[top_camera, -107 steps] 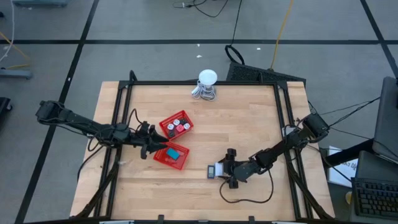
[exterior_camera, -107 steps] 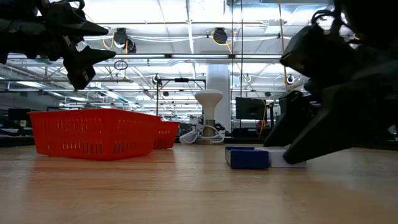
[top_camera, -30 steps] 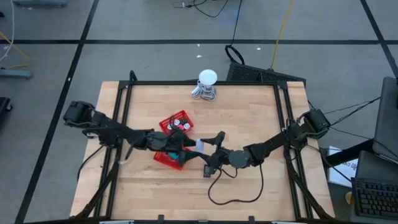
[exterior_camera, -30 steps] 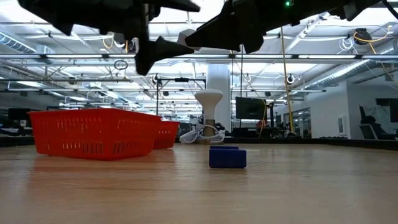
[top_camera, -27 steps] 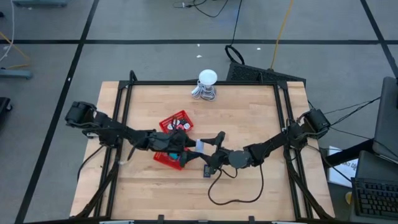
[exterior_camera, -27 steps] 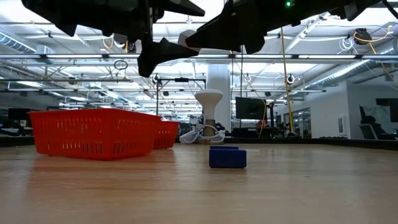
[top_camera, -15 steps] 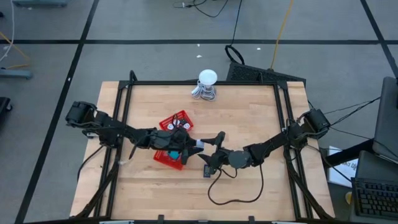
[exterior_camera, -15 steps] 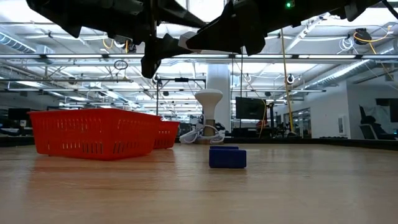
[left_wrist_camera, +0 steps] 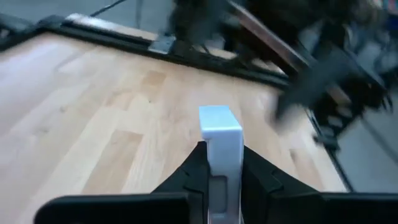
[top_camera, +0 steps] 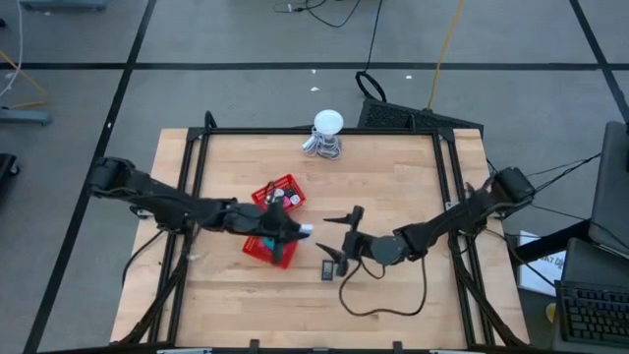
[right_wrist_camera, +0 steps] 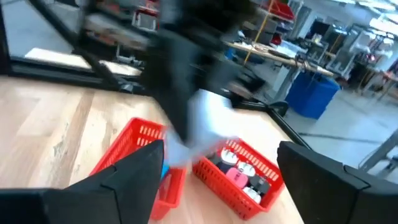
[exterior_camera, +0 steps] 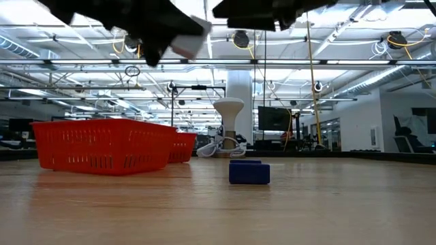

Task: Pick & Place Office items
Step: Put the white digital clock into the bottom red basket

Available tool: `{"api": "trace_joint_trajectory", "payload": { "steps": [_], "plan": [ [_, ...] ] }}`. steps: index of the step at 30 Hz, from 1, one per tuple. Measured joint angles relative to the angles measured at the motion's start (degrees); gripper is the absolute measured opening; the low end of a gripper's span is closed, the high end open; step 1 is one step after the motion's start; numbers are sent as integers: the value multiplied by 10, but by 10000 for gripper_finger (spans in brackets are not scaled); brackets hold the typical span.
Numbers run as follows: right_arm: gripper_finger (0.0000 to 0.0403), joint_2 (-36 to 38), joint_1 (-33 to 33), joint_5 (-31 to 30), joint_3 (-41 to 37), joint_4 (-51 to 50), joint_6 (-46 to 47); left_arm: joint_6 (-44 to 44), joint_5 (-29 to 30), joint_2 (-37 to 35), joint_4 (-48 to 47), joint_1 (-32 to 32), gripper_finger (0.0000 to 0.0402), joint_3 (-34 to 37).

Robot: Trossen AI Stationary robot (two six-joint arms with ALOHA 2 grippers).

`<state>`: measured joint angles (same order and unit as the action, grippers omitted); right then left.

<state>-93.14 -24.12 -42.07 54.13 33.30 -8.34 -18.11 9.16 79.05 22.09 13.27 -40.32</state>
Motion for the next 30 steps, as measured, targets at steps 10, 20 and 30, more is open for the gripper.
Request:
{"api": "trace_joint_trajectory", "payload": {
  "steps": [10, 20, 30],
  "plan": [
    [287, 77, 0, 1, 0, -153, 111, 49, 19, -115, -337, 75, 48, 0],
    [286, 76, 5, 1, -1, -160, 124, 18, 74, -123, -440, 126, 69, 15],
    [286, 76, 5, 1, -1, -159, 123, 12, 101, -119, -404, 113, 56, 58]
  ]
}}
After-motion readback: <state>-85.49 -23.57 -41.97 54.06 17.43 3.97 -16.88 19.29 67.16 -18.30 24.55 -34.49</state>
